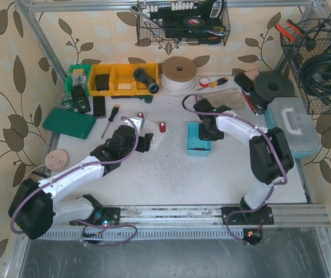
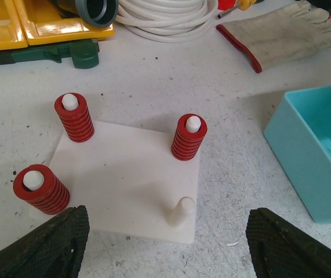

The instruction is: Install the large spring

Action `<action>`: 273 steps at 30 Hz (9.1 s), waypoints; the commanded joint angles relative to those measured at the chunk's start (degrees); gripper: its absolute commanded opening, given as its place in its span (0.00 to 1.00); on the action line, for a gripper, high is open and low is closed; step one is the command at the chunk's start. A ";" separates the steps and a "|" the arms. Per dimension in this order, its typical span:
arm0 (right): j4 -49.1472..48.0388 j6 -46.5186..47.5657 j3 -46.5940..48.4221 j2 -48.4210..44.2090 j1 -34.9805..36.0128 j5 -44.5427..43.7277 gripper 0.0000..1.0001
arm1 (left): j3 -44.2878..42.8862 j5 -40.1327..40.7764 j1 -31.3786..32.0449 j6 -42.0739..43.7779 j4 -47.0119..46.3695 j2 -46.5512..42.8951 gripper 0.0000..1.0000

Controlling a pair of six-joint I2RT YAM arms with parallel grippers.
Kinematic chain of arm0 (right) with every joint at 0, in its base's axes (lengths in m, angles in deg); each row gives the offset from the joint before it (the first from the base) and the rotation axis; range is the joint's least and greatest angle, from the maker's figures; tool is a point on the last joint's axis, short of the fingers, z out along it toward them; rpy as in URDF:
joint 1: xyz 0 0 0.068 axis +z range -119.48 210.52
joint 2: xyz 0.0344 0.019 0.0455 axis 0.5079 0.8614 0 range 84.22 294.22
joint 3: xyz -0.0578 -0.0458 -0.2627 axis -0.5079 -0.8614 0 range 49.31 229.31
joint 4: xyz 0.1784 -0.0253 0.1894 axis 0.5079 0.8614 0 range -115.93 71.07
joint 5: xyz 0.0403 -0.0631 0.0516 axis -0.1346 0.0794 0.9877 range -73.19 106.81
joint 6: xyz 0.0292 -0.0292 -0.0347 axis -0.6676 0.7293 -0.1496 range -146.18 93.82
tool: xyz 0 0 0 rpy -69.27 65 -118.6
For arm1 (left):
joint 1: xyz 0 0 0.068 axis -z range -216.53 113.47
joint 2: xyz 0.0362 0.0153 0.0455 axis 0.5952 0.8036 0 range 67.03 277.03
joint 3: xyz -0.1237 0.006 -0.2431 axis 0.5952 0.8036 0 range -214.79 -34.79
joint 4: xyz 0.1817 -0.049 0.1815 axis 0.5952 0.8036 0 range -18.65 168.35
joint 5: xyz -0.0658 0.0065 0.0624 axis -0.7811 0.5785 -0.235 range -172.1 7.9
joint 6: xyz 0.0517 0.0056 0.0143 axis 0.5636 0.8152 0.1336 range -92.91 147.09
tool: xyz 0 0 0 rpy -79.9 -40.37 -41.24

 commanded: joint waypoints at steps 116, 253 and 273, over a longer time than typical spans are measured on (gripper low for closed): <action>6.32 47.07 11.91 8.15 -1.74 7.29 0.48 | -36.21 -8.91 1.21 0.97 53.63 -7.57 0.91; -45.29 43.10 -26.13 -34.20 21.59 9.68 0.43 | -41.30 -36.27 1.15 -11.49 35.58 19.53 0.00; -43.74 28.46 -45.82 -62.63 21.54 -3.17 1.00 | -46.96 -7.58 -0.10 -0.86 52.03 26.23 0.00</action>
